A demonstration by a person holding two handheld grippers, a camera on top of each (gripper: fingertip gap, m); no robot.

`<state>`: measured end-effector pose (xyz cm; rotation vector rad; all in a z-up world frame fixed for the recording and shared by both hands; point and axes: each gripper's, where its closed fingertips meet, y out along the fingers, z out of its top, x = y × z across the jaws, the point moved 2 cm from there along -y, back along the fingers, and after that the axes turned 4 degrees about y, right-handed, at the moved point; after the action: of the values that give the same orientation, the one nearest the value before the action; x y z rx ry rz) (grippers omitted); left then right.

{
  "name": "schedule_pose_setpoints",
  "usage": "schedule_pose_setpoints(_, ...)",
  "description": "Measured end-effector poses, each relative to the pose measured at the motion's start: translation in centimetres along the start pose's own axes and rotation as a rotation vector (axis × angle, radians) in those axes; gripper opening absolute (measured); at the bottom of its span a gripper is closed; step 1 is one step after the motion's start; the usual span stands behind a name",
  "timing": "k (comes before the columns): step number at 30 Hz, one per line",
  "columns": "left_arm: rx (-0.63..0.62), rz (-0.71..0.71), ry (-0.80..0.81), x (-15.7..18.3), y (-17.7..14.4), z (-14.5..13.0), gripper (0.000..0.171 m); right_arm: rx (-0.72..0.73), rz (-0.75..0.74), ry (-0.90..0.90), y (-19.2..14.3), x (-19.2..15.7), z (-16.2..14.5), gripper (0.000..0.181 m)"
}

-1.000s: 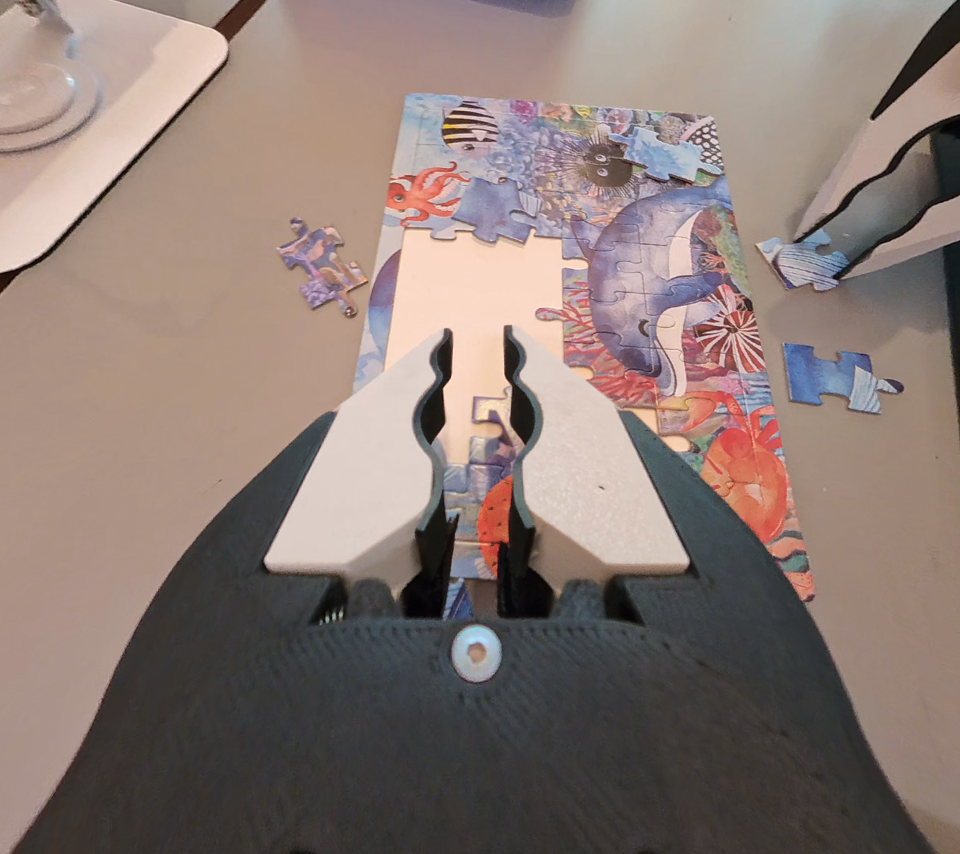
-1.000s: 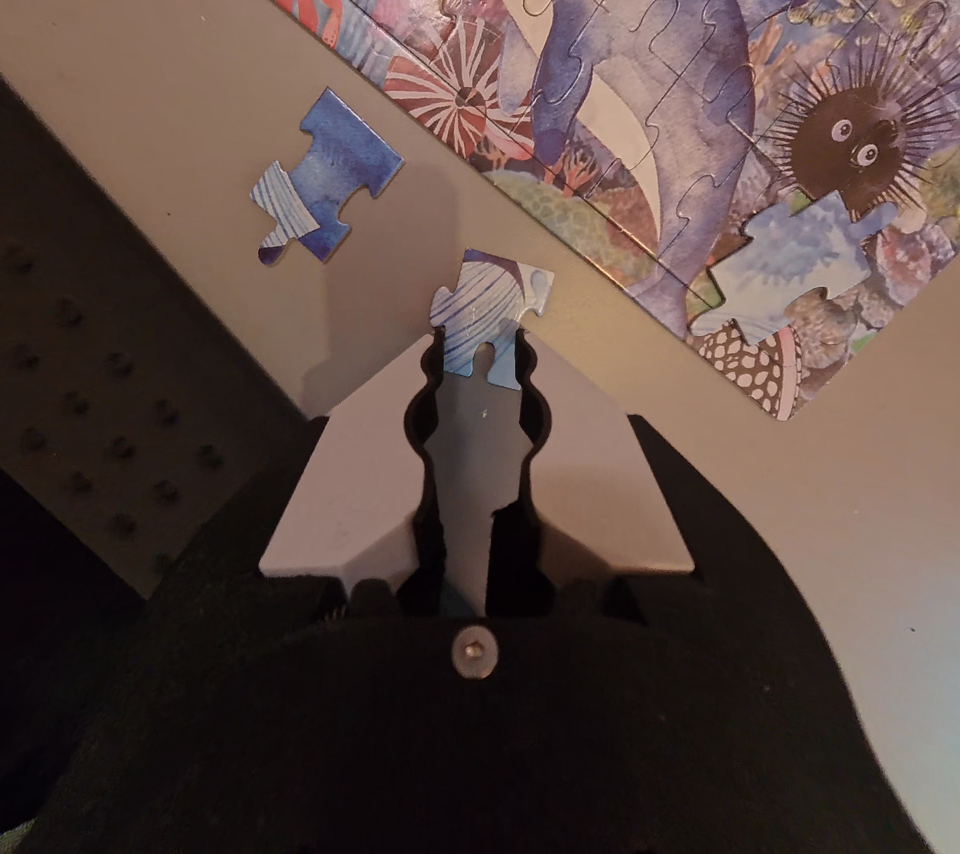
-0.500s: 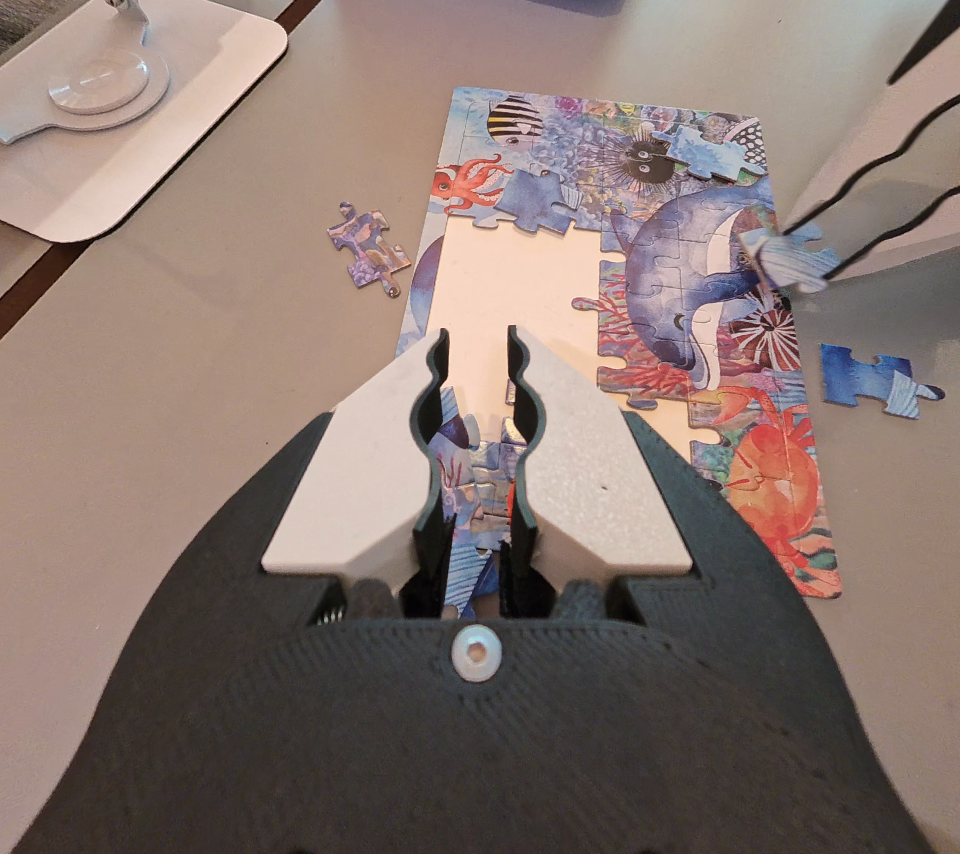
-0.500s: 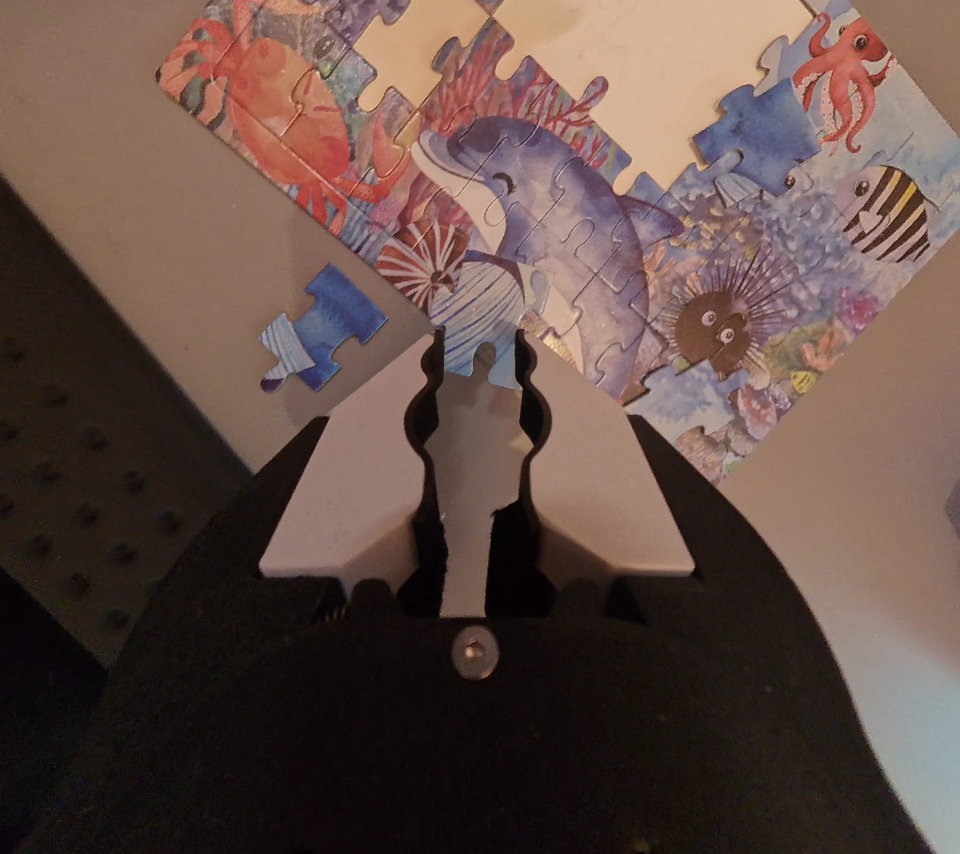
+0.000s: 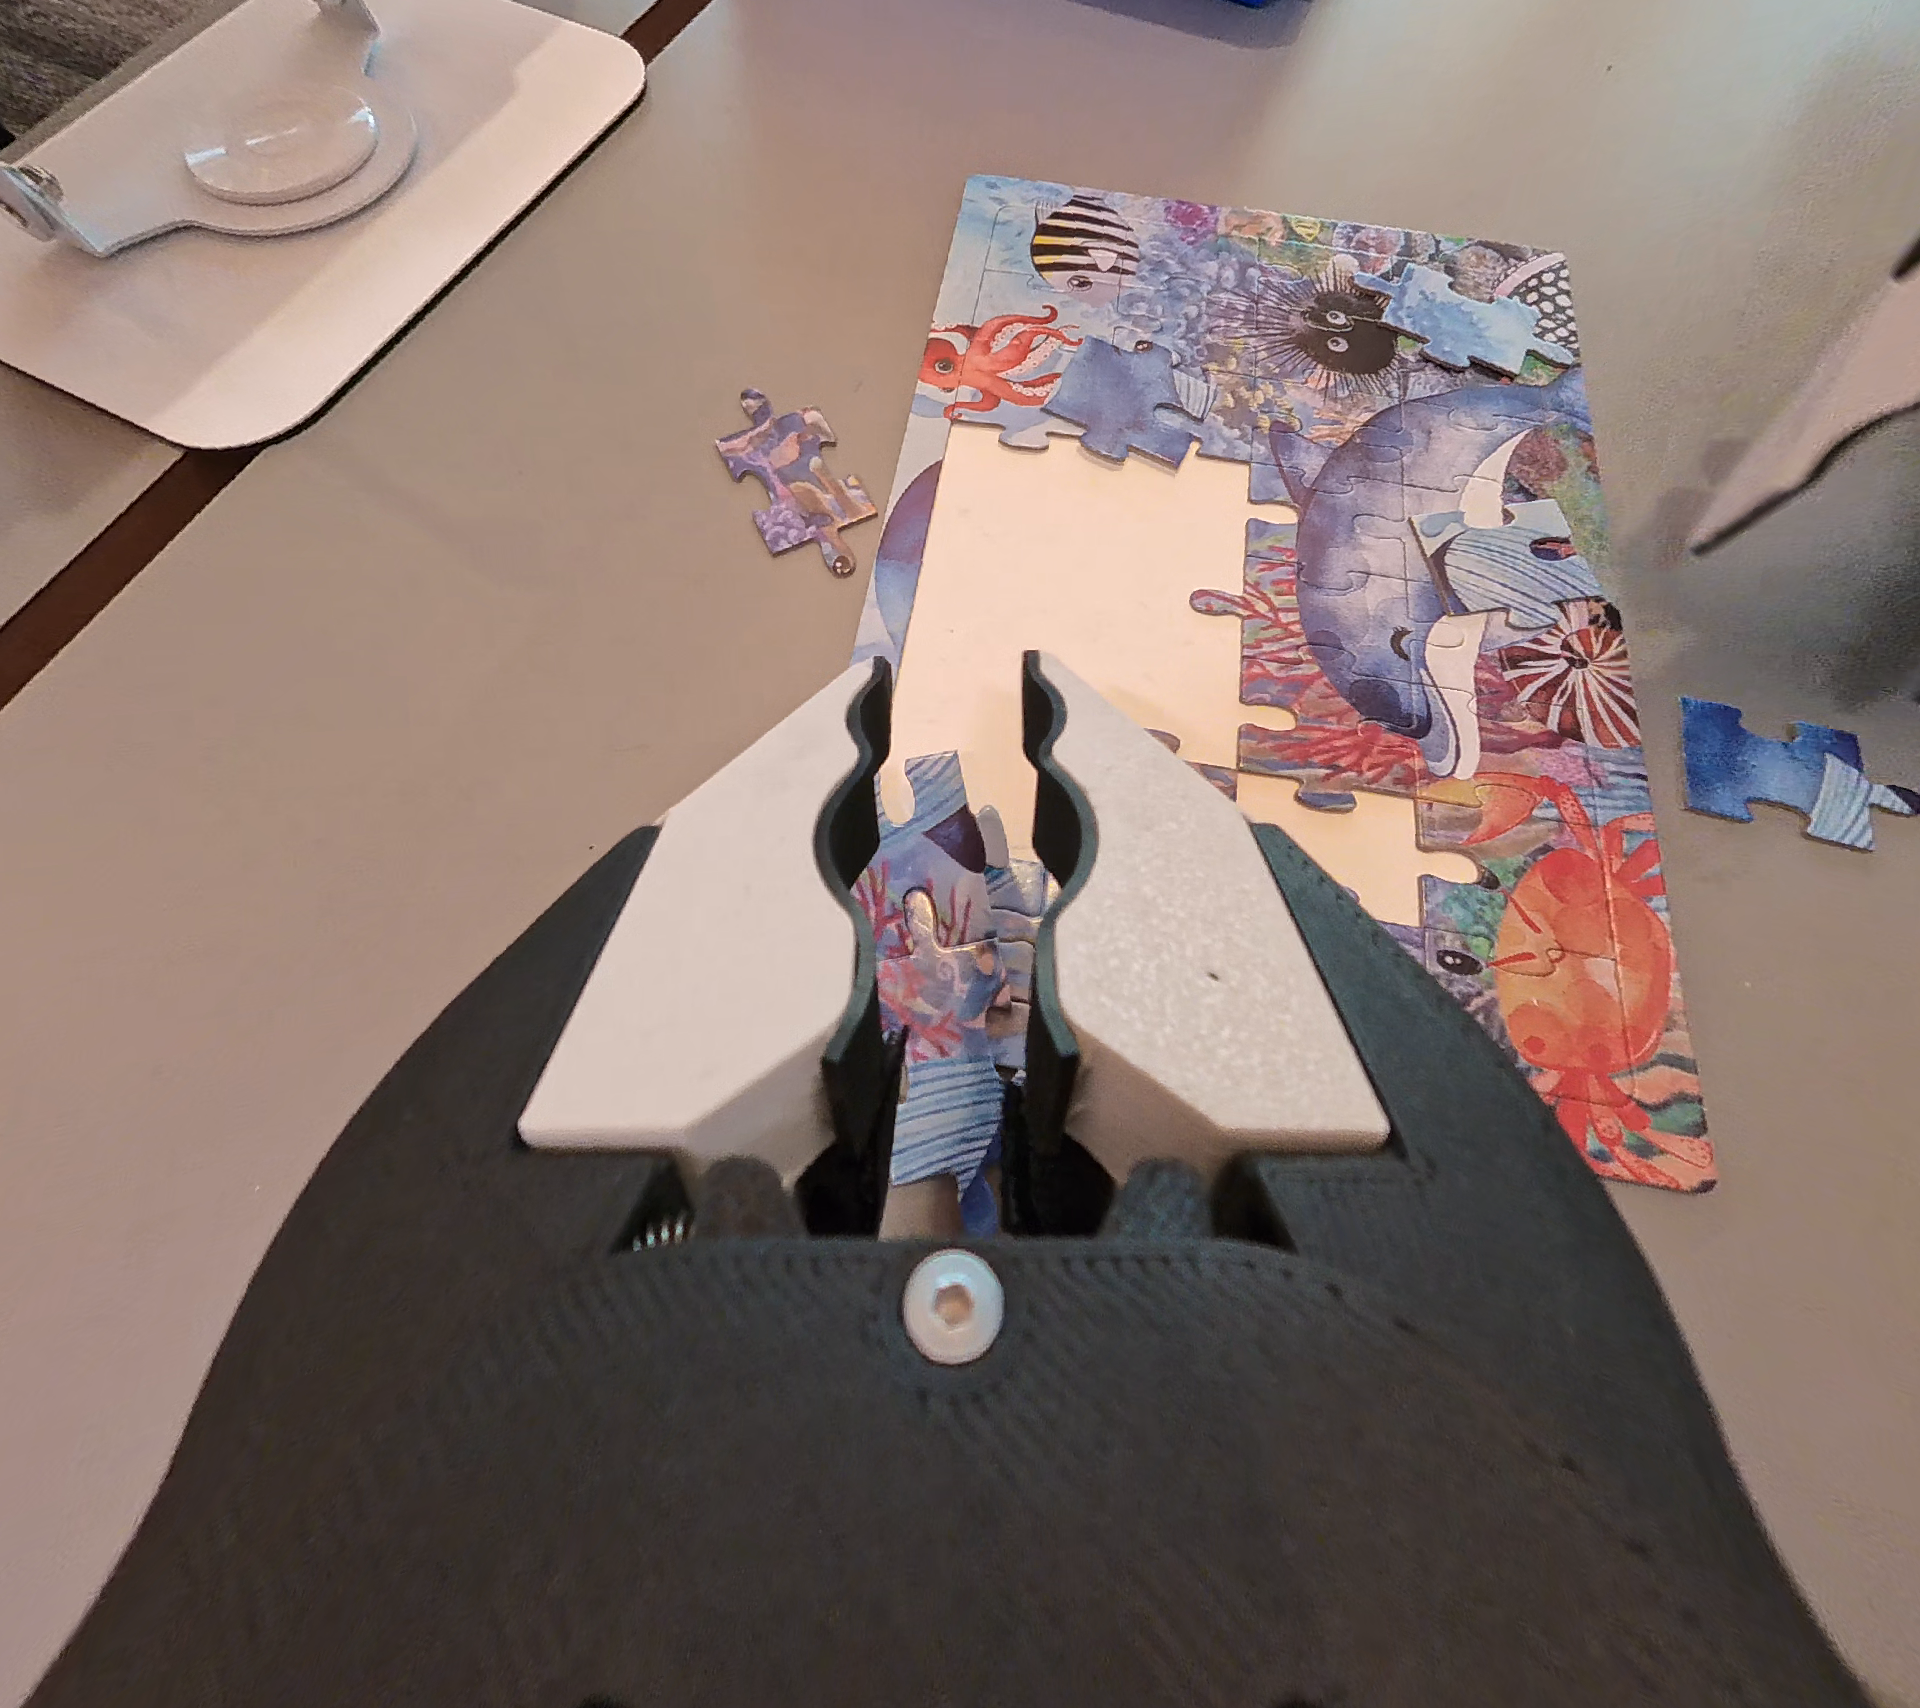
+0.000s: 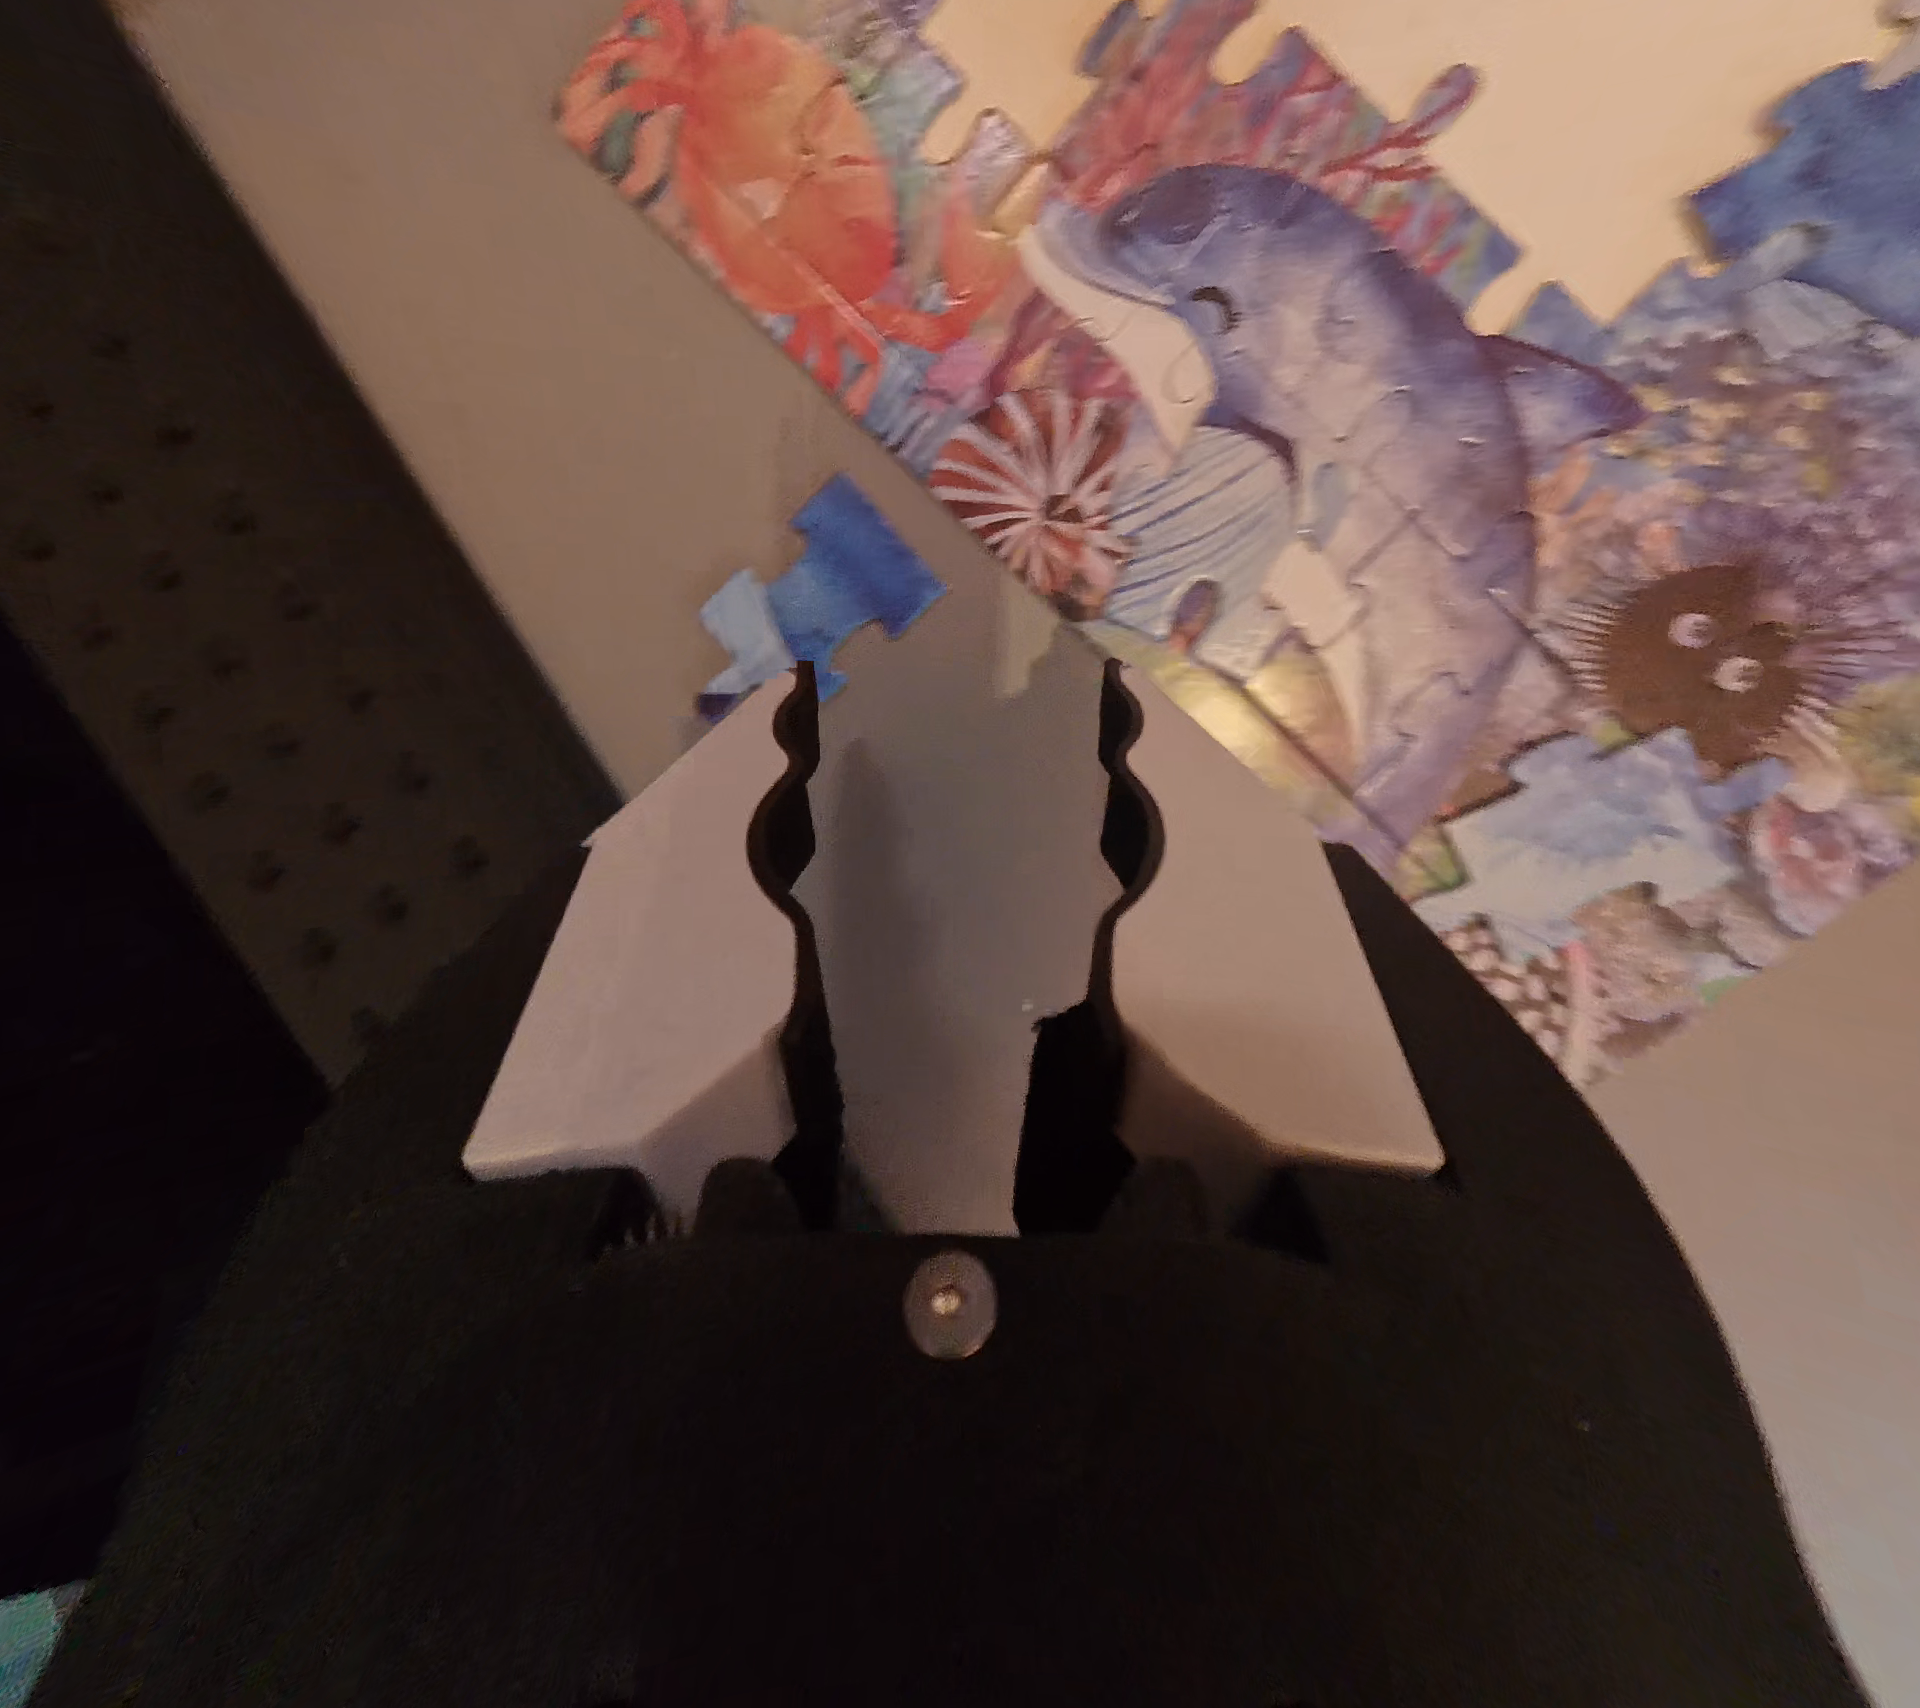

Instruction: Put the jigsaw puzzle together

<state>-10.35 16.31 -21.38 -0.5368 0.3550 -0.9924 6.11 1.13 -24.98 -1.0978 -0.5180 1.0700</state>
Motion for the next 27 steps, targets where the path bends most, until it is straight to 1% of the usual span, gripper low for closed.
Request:
schedule_pose_setpoints(2, -0.002, 0.002, 0.003, 0.0, 0.0, 0.0, 0.023, -0.011, 0.043, -0.02, 0.4, -1.7, -0.6, 0.057)
schedule_pose_setpoints(4, -0.004, 0.003, 0.006, 0.1, 0.0, 0.0, 0.023, -0.027, 0.029, -0.033, 0.9, -2.4, -1.1, 0.06)
schedule_pose_setpoints(8, -0.005, 0.005, 0.01, 0.2, -0.1, 0.1, 0.023, -0.014, 0.018, 0.008, 1.9, -3.0, -1.2, 0.06)
schedule_pose_setpoints(11, -0.002, 0.003, 0.011, 0.2, -0.1, 0.2, 0.023, -0.001, -0.035, 0.011, 2.4, -2.8, -1.0, 0.058)
schedule_pose_setpoints(15, -0.001, 0.004, 0.012, 0.2, -0.1, 0.2, 0.023, 0.009, -0.094, -0.001, 2.7, -2.9, -0.6, 0.05)
schedule_pose_setpoints(17, -0.003, 0.007, 0.014, 0.2, -0.2, 0.2, 0.023, 0.012, -0.097, -0.005, 2.8, -3.2, -0.5, 0.046)
schedule_pose_setpoints(21, 0.0, 0.006, 0.015, 0.3, -0.2, 0.3, 0.023, 0.038, -0.066, -0.042, 3.2, -4.2, 0.0, 0.027)
schedule_pose_setpoints(27, -0.002, 0.006, 0.02, 0.4, -0.2, 0.3, 0.023, 0.045, -0.048, -0.082, 3.5, -5.4, 0.4, 0.024)
